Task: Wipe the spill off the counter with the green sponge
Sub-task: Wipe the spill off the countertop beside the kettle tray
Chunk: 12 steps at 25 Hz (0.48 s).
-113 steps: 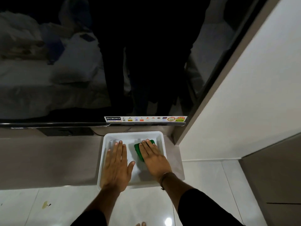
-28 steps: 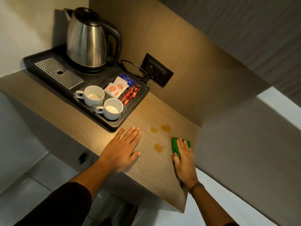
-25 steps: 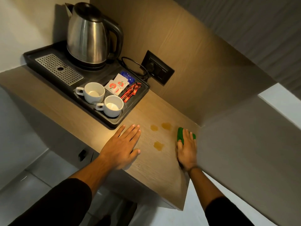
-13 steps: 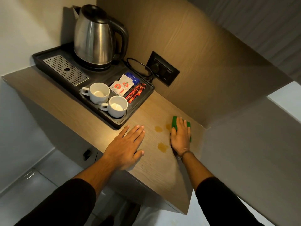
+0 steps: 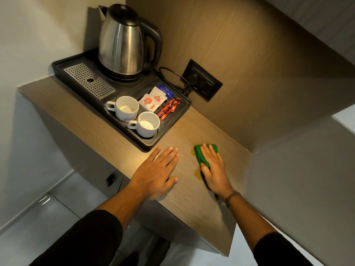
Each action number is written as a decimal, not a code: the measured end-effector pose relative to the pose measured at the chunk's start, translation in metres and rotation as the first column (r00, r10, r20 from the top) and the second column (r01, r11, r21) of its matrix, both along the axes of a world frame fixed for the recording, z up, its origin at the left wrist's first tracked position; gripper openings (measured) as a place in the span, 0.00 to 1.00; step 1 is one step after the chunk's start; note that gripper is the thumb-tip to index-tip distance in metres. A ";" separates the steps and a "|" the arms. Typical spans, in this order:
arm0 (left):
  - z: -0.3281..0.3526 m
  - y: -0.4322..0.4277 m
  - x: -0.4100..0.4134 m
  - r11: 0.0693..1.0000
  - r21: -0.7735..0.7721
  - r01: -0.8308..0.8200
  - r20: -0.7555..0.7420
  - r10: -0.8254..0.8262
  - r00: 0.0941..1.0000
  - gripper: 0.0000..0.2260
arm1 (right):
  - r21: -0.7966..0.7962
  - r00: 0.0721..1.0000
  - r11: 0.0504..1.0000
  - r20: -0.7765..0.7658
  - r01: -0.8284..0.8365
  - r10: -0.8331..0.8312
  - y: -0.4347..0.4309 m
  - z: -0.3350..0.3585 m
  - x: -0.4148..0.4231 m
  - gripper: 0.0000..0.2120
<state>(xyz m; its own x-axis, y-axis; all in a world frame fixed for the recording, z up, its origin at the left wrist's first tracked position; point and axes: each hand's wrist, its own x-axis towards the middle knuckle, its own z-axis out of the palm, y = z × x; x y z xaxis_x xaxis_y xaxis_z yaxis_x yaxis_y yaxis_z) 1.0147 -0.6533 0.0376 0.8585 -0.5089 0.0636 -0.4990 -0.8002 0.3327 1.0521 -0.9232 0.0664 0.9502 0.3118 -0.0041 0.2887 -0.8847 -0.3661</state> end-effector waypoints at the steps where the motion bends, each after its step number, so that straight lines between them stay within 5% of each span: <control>1: 0.001 0.000 0.000 1.000 0.006 0.001 -0.004 -0.001 1.000 0.34 | 0.004 1.000 1.000 -0.005 -0.018 0.018 -0.019 0.002 -0.008 0.30; 5: 0.003 -0.001 0.000 1.000 0.024 0.005 -0.011 -0.004 1.000 0.34 | 0.027 0.969 0.968 -0.024 0.248 -0.248 0.005 0.017 0.048 0.28; 10: 0.002 -0.001 0.000 1.000 0.023 0.001 0.002 -0.001 1.000 0.34 | 0.018 0.997 0.997 -0.019 -0.071 0.072 0.004 -0.005 -0.026 0.31; 12: 0.003 -0.002 -0.001 1.000 0.026 0.005 -0.003 -0.005 1.000 0.34 | 0.030 1.000 1.000 -0.011 -0.008 0.009 -0.023 0.001 -0.028 0.31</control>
<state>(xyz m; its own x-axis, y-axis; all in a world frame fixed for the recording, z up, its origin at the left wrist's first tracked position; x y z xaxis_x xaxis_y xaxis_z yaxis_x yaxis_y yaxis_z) 1.0139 -0.6549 0.0407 0.8561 -0.5146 0.0474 -0.5019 -0.8063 0.3131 1.0238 -0.9465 0.0678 0.9475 0.3198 -0.0052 0.2917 -0.8707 -0.3959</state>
